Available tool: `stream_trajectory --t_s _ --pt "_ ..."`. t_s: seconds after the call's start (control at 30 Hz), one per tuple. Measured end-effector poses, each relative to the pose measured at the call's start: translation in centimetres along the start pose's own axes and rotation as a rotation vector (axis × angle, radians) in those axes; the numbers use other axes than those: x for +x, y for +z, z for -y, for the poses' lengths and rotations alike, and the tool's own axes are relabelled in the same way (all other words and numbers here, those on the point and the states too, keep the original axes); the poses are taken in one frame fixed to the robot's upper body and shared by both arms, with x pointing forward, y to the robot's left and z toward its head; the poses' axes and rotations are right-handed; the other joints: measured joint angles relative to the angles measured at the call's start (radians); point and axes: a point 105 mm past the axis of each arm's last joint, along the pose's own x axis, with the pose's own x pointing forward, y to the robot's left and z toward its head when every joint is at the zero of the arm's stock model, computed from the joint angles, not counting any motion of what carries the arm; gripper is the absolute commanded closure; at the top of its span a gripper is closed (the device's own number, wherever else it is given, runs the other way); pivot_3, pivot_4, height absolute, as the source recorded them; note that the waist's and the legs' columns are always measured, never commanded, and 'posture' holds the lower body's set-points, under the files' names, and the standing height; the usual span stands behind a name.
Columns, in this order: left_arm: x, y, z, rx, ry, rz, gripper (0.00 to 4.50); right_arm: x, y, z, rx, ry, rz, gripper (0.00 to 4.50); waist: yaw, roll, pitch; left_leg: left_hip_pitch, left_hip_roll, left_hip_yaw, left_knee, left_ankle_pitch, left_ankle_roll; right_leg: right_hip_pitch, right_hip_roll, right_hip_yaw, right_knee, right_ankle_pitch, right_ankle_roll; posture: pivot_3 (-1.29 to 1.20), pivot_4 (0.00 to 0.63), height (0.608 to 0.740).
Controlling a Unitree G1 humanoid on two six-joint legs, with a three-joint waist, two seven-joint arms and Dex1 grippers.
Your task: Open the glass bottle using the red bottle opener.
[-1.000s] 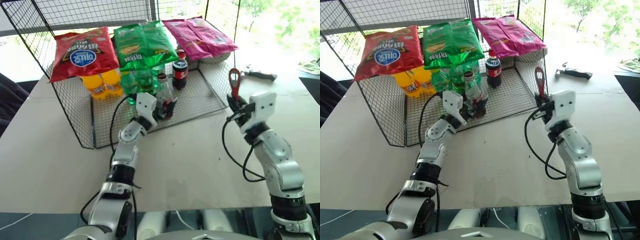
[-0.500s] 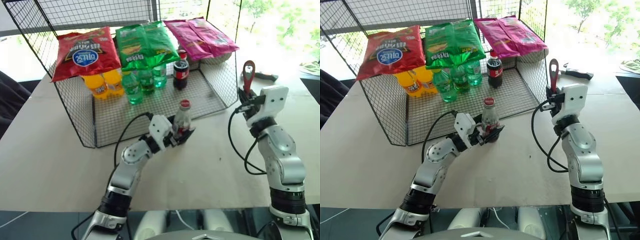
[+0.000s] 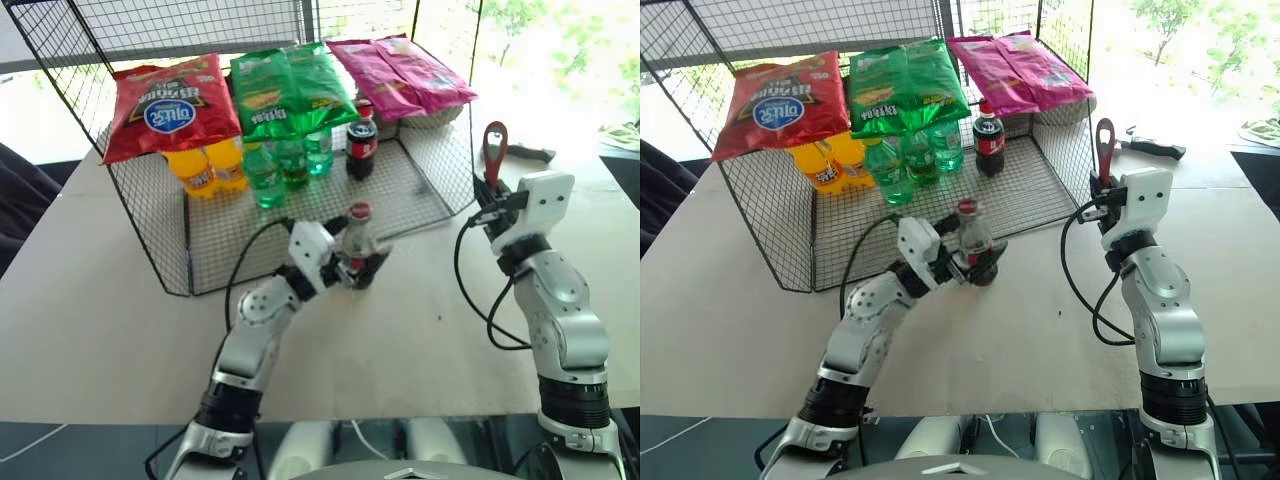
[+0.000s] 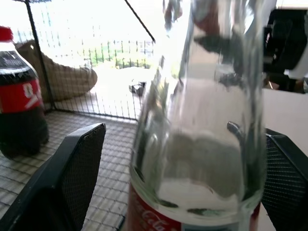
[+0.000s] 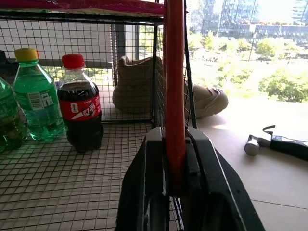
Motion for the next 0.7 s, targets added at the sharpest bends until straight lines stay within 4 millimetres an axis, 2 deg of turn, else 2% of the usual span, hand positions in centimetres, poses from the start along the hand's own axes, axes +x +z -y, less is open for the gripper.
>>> stream_trajectory --t_s 0.07,0.17,0.67,0.7 --pt "0.1 1.3 -0.2 -0.002 -0.002 0.043 0.04 0.0 0.0 0.0 0.000 0.000 0.000 4.50 -0.001 0.000 0.000 0.000 0.000 0.000 0.000 0.000 0.000 0.000 0.000 0.000 0.000 0.000 0.000 0.00 0.150 0.740" --pt "0.2 1.8 0.1 -0.027 -0.022 0.063 0.04 0.0 0.0 -0.1 0.000 0.002 -0.001 4.50 -0.001 0.000 0.000 0.000 0.000 0.000 0.000 0.000 0.000 0.000 0.000 0.000 0.000 0.000 0.000 0.00 0.150 0.740" --pt "-0.3 0.5 0.6 -0.037 -0.075 -0.006 0.04 0.2 0.0 -0.3 0.004 0.009 0.001 4.50 0.000 0.000 0.000 0.000 0.000 0.000 0.000 0.000 0.000 0.000 0.000 0.000 0.000 0.000 0.000 0.00 0.150 0.740" --pt "-0.3 0.5 0.6 -0.040 -0.073 -0.002 0.27 0.2 0.0 -0.3 0.004 0.009 0.000 4.50 0.000 0.000 0.000 0.000 0.000 0.000 0.000 0.000 0.000 0.000 0.000 0.000 0.000 0.000 0.000 0.00 0.150 0.740"
